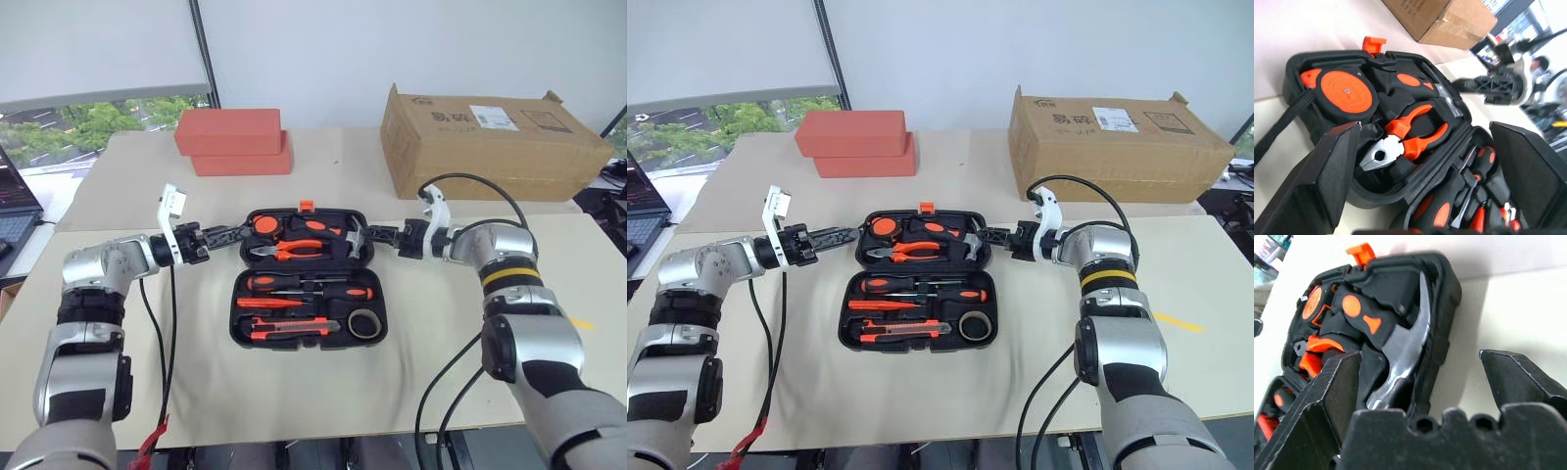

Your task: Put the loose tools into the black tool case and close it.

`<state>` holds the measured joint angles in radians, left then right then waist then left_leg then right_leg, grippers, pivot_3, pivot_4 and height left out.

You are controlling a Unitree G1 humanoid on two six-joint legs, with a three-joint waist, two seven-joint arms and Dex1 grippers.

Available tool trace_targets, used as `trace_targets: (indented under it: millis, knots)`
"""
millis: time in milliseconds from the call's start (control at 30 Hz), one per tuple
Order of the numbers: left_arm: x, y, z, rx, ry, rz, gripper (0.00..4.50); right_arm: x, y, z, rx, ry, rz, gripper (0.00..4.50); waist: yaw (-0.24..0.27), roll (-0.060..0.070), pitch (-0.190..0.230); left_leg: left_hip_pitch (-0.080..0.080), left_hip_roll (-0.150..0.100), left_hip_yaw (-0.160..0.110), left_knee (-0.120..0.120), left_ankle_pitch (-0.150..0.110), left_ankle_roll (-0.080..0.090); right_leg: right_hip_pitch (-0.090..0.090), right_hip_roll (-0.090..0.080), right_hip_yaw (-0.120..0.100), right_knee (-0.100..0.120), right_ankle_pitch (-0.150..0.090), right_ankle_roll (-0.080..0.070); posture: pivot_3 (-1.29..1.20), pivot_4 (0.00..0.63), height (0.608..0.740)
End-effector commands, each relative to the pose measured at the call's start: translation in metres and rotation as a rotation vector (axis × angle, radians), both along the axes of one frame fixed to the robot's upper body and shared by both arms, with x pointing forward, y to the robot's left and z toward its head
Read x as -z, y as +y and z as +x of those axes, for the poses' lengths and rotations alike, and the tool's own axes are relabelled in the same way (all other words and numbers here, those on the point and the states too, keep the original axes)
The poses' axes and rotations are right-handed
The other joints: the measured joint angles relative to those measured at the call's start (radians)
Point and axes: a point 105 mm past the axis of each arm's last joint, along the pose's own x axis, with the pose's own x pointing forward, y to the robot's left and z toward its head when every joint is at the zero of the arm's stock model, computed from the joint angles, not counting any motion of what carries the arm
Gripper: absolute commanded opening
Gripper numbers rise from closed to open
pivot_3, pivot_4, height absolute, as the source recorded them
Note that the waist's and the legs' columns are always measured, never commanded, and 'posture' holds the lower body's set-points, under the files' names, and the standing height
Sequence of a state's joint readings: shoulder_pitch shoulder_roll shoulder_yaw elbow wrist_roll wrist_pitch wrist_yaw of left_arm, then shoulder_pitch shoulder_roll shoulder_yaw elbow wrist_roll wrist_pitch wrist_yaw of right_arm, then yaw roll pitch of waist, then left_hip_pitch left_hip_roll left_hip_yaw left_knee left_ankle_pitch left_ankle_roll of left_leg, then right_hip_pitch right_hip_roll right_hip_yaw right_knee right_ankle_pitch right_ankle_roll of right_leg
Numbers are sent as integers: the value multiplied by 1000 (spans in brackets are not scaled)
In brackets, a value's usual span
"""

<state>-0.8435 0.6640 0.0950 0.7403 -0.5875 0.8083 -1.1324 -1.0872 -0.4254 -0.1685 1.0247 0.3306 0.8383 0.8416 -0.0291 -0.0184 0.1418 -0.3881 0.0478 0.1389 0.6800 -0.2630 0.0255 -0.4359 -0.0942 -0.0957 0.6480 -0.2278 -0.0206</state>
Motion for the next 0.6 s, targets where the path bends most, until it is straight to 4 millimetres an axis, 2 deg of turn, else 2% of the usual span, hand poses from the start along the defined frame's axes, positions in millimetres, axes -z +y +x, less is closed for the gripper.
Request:
trace_targets:
  millis: [33,300,333,500,600]
  knots:
    - [-7,5,4,-9,-7,-18,4500,-23,4,5,-16,-55,68,3017,-6,0,0,-1,0,0,0,0,0,0,0,0,0,0,0,0,150,711]
    - [-4,5,9,-20,21,-35,4500,-21,12,6,-53,-55,39,185,-16,0,0,-1,0,0,0,1,-1,-1,0,0,1,0,0,0,150,711]
    - [-4,4,10,-20,21,-35,4500,-19,12,6,-53,-57,28,35,-16,0,0,0,0,0,0,1,-1,-1,0,0,1,0,0,0,150,711]
    - [-3,4,13,-27,27,-38,4500,-17,9,8,-48,-90,-15,35,-16,0,0,0,0,0,0,1,-3,-1,0,0,0,0,0,0,150,711]
    - [2,3,15,-40,43,-26,4500,-15,6,8,-45,-106,-32,837,-16,0,0,0,0,0,0,1,-3,-1,0,0,1,0,0,0,150,711]
